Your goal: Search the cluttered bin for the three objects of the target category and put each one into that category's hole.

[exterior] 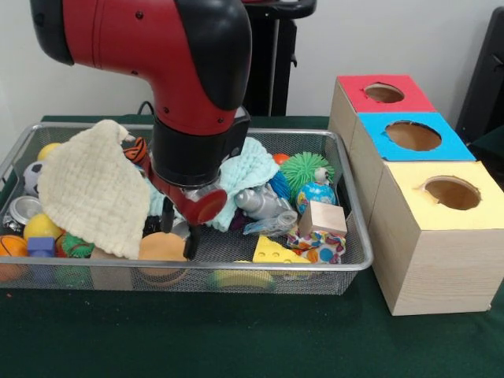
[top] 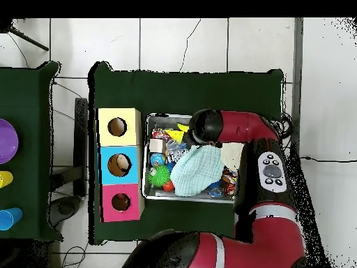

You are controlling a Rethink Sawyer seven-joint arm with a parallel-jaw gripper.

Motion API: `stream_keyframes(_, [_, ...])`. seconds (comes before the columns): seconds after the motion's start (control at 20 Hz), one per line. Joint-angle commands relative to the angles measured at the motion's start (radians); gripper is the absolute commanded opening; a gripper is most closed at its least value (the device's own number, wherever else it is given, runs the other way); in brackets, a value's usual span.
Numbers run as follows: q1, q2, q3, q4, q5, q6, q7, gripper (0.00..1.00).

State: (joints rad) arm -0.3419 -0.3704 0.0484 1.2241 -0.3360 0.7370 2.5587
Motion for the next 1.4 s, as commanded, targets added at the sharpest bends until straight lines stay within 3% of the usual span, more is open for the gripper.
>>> stream_keyframes(0.05, [0.013, 0.081, 0.095, 0.097, -0.062, -0.101, -0.135, 1.00])
stream_keyframes(0.75, [-0.036, 0.151, 0.115, 0.045, -0.086, -0.148, -0.178, 1.00])
stream_keyframes(1.4, [-0.060, 0.110, 0.122, 0.069, -0.096, -0.106, -0.208, 1.00])
